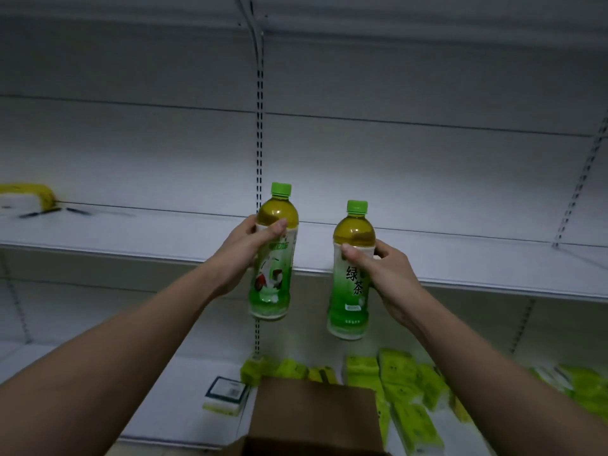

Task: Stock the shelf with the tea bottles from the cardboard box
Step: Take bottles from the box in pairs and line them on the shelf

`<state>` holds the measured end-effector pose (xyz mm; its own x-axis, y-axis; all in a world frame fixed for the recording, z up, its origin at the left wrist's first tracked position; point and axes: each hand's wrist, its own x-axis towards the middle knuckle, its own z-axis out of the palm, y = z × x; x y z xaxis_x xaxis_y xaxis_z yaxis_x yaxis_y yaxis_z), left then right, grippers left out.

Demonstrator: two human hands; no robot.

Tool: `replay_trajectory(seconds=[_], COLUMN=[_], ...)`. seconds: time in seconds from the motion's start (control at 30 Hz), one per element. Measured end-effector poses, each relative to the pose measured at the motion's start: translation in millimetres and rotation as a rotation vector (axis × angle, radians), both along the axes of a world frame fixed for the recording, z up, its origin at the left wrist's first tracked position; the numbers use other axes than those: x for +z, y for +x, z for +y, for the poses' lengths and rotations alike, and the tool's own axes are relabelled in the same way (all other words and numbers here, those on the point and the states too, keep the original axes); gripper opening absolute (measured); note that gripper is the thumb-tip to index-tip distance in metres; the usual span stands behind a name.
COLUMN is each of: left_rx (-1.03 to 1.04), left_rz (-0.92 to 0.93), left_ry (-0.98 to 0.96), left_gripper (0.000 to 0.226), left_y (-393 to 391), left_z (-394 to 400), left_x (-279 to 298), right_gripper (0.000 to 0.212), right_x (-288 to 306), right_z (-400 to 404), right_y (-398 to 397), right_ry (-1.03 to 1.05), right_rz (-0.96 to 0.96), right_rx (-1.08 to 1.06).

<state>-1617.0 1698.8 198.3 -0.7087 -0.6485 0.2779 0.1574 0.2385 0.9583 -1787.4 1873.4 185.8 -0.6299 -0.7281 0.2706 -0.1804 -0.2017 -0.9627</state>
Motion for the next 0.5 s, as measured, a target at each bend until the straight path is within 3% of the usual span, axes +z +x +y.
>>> replay_trajectory(seconds=[0.13,0.33,0.5], left_rx=[0.059,0.157,0.217], left_rz=[0.005,0.044,0.023], left_ry=[-0.097,-0.073,-0.040], left_gripper=[0.075,0.053,0.055], left_y=[-5,-25,-46], left_z=[-17,-57,-90], left_x=[31,46,38], right_gripper=[0.035,0.029,0.016], right_x=[23,42,46], right_z=[-23,-67,-110], right_y=[-6,-23,-32], right_ry=[-0.063,-0.097,-0.131], right_rz=[0.049,0.082,0.060], right_rx=[-0.029,0.001,0.036])
